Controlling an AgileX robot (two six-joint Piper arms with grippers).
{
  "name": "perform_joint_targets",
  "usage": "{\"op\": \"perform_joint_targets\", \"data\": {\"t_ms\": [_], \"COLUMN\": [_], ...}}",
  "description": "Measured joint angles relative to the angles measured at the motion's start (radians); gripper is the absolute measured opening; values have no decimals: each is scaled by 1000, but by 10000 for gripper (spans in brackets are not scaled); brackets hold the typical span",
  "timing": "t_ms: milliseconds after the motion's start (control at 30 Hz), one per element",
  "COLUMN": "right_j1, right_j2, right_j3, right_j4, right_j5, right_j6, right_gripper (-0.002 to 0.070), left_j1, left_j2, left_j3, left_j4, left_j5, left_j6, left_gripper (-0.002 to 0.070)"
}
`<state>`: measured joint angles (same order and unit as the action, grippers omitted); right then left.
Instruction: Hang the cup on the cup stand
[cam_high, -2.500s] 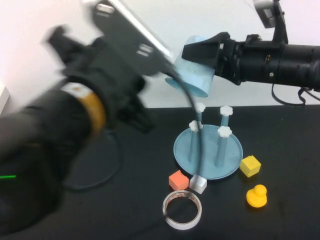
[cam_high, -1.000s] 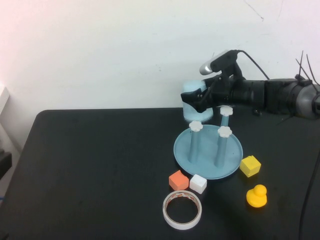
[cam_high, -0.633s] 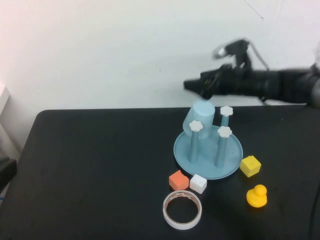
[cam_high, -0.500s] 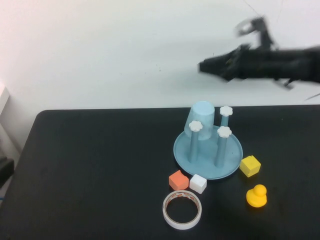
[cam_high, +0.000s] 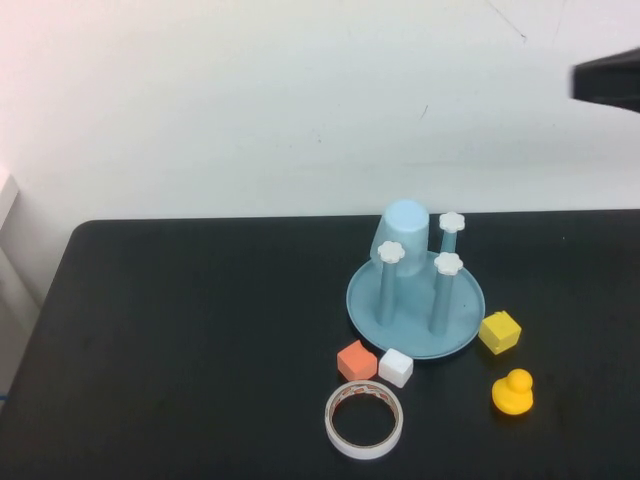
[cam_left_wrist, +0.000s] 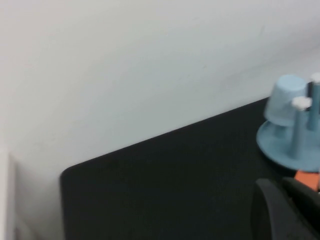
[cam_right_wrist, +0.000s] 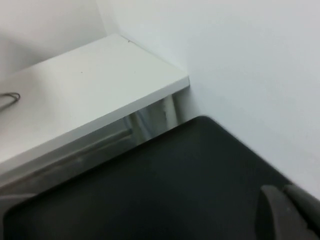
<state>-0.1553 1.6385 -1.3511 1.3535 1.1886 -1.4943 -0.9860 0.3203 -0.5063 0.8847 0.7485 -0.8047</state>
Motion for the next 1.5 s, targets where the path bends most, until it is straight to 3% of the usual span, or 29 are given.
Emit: {"op": "perform_joint_targets", "data": {"t_ms": [300,500,700,1100,1500], "right_j1": [-35,-36,-36,-36,-34], "right_j2": [-566,-988,-1244,-1337,-1529], "right_j3": [353,504,592,602,666], "right_j4": [-77,-160,-196,-387,-681], "right_j5": [-127,-259,-377,-264,-404], "right_j6": [-60,54,203,464,467], "right_gripper": [8,6,6,2,1], "left_j1": [0,0,0,0,0], "left_j2": [-27,-27,-27,-27,-27], "left_j3": [5,5,5,5,5], "left_j4": [22,22,22,22,22], "left_j5": [139,167,168,170,173], "left_j6": [15,15,15,15,15], "left_gripper": [-1,-1,-1,-1,-1]}}
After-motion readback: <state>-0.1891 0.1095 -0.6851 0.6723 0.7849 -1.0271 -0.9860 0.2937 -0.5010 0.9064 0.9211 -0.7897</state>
